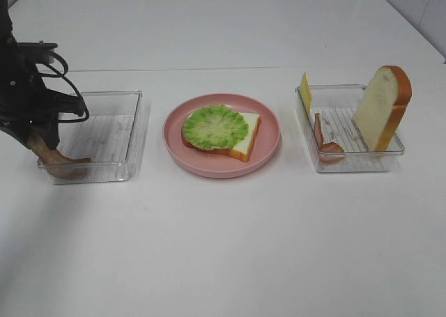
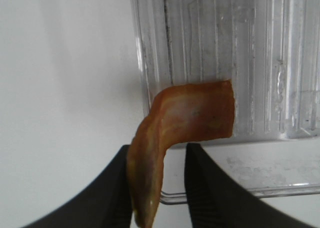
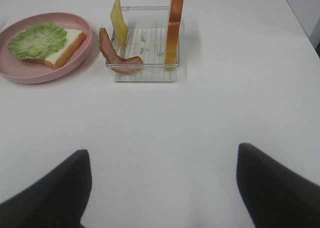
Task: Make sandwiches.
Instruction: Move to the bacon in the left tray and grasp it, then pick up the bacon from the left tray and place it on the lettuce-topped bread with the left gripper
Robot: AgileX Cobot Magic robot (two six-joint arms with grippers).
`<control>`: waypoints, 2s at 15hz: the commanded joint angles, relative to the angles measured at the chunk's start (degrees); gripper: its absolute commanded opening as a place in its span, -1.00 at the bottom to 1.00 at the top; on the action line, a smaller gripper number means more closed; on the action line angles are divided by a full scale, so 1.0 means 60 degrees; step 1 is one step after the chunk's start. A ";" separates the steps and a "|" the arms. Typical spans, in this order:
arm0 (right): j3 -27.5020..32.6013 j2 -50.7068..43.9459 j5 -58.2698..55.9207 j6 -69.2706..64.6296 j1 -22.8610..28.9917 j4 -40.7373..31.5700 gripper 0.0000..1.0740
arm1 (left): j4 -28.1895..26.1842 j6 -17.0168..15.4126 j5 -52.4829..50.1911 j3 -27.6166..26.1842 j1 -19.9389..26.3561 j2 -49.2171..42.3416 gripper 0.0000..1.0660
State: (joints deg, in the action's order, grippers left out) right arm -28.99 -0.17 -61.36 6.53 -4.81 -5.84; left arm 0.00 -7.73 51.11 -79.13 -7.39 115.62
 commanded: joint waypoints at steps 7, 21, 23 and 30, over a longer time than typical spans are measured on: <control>0.0010 -0.0143 0.0095 0.0076 -0.0067 -0.0019 0.42 | -0.0105 -0.0048 0.0229 -0.0659 0.0010 0.0048 -1.00; 0.0010 -0.0143 0.0095 0.0076 -0.0067 -0.0019 0.42 | -0.7334 0.3419 0.0544 -0.3896 -0.0430 0.0382 -1.00; 0.0010 -0.0143 0.0095 0.0076 -0.0067 -0.0019 0.42 | -0.8671 0.3982 0.0296 -0.3896 -0.0974 0.1012 -1.00; 0.0010 -0.0143 0.0095 0.0076 -0.0067 -0.0019 0.42 | -1.0886 0.4937 -0.0201 -0.3896 -0.2120 0.2597 -1.00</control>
State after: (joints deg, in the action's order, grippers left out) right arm -28.99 -0.17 -61.36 6.53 -4.81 -5.84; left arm -63.54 21.14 50.36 -102.27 -19.82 131.09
